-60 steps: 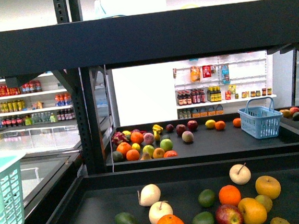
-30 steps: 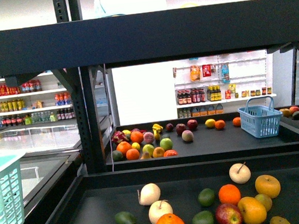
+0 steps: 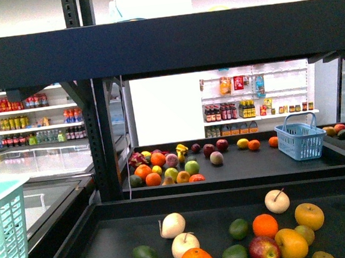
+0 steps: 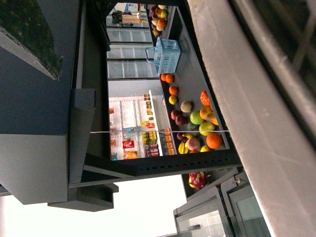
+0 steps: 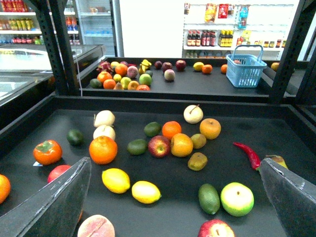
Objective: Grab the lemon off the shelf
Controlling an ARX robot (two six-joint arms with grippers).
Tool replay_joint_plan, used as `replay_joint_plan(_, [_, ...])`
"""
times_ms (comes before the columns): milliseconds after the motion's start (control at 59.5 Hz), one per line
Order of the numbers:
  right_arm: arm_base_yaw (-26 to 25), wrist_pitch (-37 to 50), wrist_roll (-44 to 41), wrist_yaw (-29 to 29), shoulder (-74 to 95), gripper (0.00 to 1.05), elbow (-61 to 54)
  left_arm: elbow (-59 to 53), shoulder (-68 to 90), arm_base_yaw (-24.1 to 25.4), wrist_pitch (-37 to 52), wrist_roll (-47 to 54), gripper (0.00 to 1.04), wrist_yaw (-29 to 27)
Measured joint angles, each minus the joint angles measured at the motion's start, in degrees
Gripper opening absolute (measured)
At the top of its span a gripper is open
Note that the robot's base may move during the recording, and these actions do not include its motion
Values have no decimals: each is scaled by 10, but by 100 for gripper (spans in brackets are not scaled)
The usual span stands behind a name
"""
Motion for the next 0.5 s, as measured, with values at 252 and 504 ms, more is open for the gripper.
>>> replay_joint_plan(252, [0, 0, 0, 0, 0, 102, 0, 2, 6, 0, -16, 16, 49, -9])
replay_joint_plan(504, [0, 0, 0, 0, 0, 102, 0, -24, -6, 0, -19, 11, 14, 5])
